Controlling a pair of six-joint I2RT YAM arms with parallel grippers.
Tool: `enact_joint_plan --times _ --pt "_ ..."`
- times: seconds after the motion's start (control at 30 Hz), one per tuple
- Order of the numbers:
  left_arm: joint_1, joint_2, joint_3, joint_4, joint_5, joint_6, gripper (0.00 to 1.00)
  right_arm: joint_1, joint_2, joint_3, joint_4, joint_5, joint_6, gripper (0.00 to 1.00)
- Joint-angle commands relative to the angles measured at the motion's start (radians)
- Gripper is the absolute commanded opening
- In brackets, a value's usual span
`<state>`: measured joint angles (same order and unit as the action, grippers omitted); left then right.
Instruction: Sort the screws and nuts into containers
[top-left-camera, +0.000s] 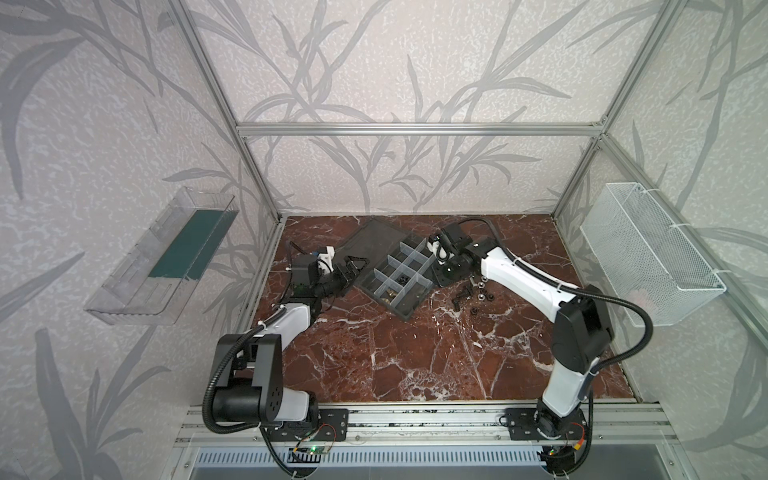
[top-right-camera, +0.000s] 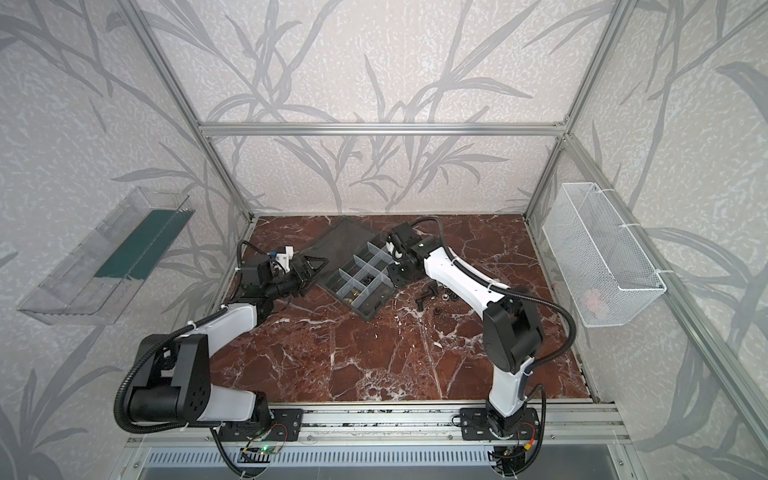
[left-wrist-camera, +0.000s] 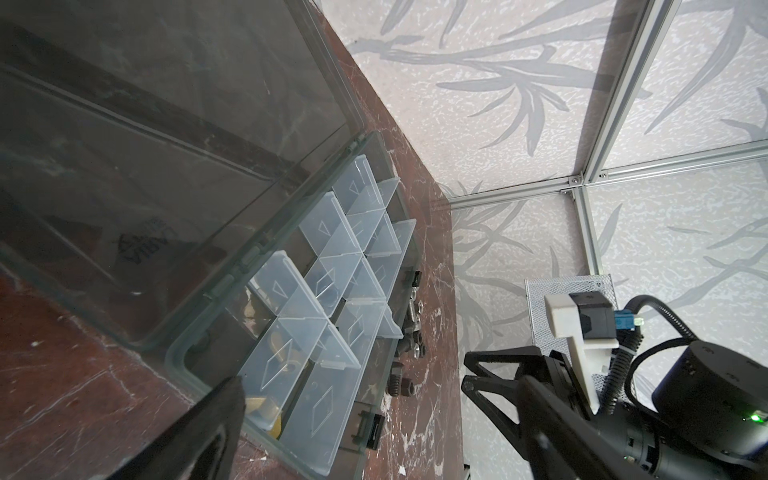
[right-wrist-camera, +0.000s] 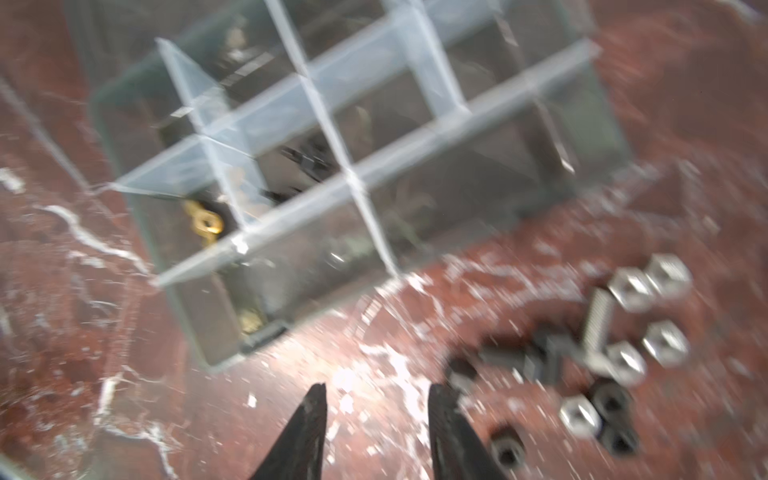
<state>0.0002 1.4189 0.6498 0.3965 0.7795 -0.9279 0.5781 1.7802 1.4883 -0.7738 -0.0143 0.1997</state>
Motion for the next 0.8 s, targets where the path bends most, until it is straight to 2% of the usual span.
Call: enact_joint_plan --times 0.0,0.2,0.5,0.77 --pt "-0.002 -0.015 0.016 -0.003 0.009 0.000 1.00 -0.044 -0.038 -0.135 -0.064 0.060 0.076 0.44" --pt "-0.003 0.000 0.028 -0.006 0.017 -0.001 1.00 -0.105 -0.067 -0.274 -0.048 0.060 0.101 0.48" --pt "-0.002 -0.003 0.024 -0.001 0.012 -0.006 1.00 -0.157 0.019 -0.281 -0.013 0.027 0.094 0.49" --pt "-0.003 -0.001 0.028 -0.008 0.007 -0.005 0.99 -0.161 0.081 -0.255 0.007 0.031 0.070 0.49"
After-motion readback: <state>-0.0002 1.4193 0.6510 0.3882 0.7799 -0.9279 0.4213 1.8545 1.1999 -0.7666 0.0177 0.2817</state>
